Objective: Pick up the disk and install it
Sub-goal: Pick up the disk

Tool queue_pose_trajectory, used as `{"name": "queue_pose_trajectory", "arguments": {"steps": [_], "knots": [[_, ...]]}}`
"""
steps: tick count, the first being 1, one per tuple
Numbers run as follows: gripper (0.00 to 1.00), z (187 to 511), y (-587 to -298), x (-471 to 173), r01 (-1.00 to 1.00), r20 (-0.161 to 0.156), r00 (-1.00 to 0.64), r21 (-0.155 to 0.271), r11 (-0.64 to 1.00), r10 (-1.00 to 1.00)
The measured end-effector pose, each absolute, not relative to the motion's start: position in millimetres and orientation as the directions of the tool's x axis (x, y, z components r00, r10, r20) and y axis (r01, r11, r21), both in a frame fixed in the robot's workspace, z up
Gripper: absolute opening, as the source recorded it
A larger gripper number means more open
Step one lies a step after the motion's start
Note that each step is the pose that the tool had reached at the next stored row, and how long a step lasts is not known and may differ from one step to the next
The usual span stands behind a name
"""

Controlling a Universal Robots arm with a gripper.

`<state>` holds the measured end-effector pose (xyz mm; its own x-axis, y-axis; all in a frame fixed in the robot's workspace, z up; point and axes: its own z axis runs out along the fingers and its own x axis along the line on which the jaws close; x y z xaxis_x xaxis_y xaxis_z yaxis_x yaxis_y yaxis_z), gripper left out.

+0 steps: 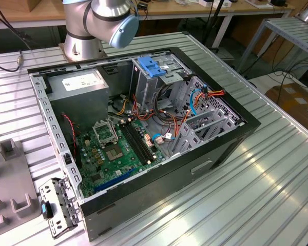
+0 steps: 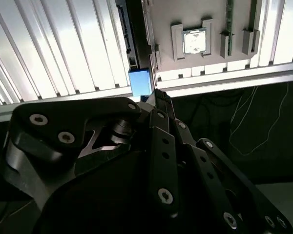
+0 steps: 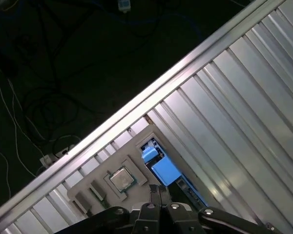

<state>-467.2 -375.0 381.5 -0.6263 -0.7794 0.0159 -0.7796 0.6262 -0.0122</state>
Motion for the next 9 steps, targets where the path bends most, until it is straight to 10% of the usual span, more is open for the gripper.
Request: {"name": "queue_pose_trajectory", "arguments": {"steps": [9], "knots": [[0.11,376.5,-370.7,-467.0,-0.833,0.039,-0.553,-0.031,0.552,-0.832]]}}
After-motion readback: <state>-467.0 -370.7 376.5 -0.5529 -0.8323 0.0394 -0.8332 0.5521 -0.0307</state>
